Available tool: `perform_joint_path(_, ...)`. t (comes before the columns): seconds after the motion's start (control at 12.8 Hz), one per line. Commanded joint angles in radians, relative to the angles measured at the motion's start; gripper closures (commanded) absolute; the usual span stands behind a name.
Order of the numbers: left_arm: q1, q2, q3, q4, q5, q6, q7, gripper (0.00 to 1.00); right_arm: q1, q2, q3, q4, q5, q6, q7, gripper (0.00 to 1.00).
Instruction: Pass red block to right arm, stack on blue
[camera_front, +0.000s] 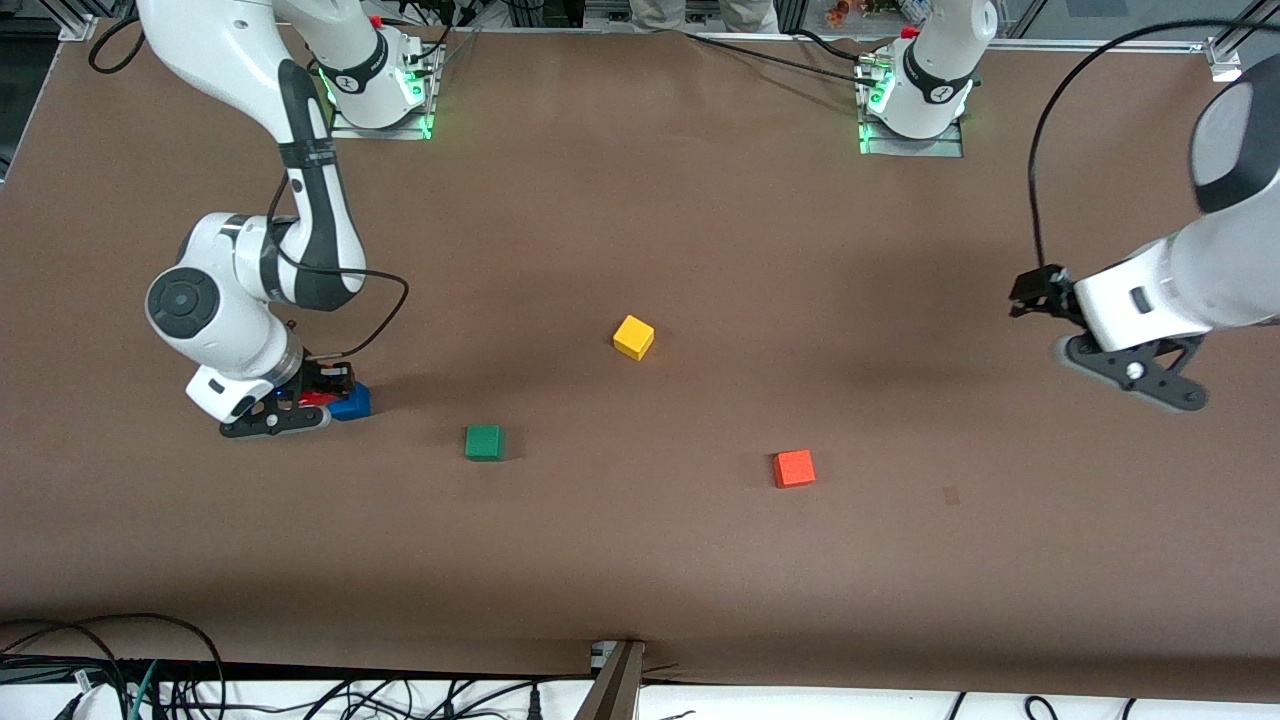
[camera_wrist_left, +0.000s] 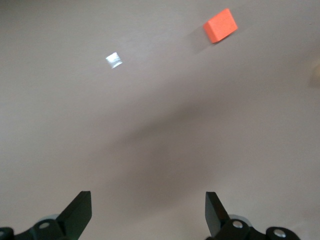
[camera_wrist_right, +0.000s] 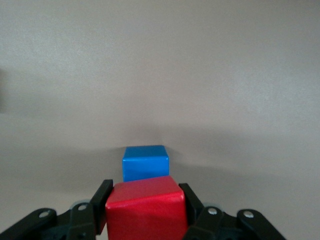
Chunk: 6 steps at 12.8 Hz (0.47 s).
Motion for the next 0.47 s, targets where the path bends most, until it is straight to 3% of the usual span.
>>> perform_joint_path(0.0, -0.038, -0.110, 0.081, -0.025, 0.010, -0.005, -0.026, 0.00, 0.067, -0.048, -0.040, -0.124, -0.023, 0.141, 0.018, 0.85)
perform_joint_path(0.23, -0.200, -0.262, 0.318, -0.229, -0.035, 0.184, -0.026, 0.00, 0.069, -0.054, -0.040, -0.176, -0.024, 0.238, 0.016, 0.85)
perform_joint_path(0.39, -0.262, -0.286, 0.394, -0.269, -0.055, 0.203, -0.027, 0.00, 0.069, -0.056, -0.040, -0.186, -0.024, 0.261, 0.018, 0.84)
